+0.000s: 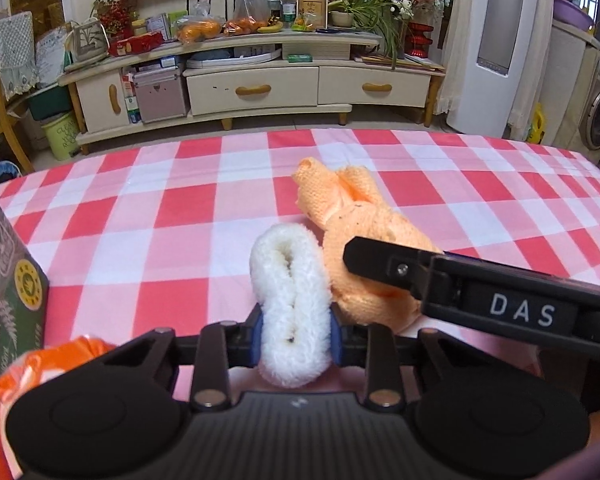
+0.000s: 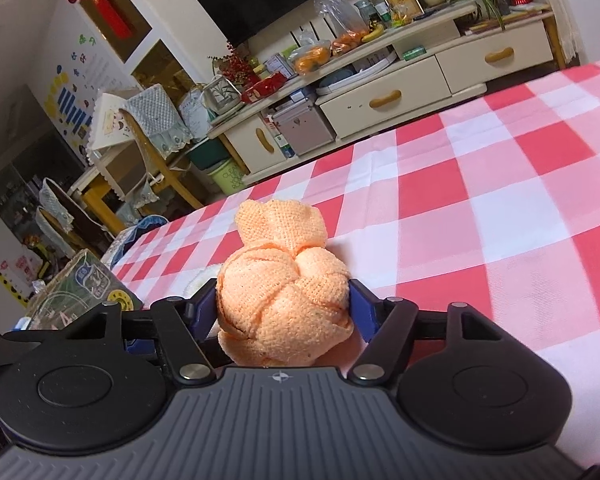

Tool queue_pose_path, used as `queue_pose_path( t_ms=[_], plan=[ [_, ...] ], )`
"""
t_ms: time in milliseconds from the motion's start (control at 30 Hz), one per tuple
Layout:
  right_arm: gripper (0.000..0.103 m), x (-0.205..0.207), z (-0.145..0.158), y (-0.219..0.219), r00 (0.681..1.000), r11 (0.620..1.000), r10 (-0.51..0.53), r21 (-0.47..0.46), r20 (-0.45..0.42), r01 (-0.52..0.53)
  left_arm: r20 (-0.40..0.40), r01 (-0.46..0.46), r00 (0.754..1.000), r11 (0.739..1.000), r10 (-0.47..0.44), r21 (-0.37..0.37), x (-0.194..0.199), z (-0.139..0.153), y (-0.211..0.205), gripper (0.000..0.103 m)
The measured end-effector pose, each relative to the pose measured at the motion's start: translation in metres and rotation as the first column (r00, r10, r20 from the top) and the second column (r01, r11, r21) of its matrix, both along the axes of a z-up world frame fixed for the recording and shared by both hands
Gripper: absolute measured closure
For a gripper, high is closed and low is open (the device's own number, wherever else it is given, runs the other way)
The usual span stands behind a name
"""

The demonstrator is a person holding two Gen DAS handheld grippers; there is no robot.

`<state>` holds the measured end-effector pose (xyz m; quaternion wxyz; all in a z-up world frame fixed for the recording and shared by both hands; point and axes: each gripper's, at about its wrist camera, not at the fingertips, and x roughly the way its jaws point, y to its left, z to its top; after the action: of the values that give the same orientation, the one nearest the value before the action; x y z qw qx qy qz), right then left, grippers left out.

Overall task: Organize soft objects
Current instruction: 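Grasp the white fluffy slipper with the left gripper while the right grasps the orange knit toy, then lift the slipper and knit toy and carry both toward the box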

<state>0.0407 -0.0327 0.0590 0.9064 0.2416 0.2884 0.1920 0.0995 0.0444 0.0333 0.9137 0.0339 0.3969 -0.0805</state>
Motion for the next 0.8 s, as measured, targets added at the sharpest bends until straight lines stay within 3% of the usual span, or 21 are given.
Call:
queue_pose_path(
  t_ms=[433, 800],
  plan=[
    [0.021, -0.028, -0.003, -0.026, 0.999, 0.999, -0.040, -0.016, -0.027, 0.039, -0.036, 0.028, 0.999, 0.992, -0.033, -0.121, -0.030, 0.001, -0.011, 0.076],
    [0.021, -0.059, -0.004, -0.044, 0.994, 0.995, -0.095, -0.037, -0.048, 0.093, -0.048, 0.049, 0.997, 0.986, -0.057, -0.157, -0.060, 0.000, -0.010, 0.076]
  ],
)
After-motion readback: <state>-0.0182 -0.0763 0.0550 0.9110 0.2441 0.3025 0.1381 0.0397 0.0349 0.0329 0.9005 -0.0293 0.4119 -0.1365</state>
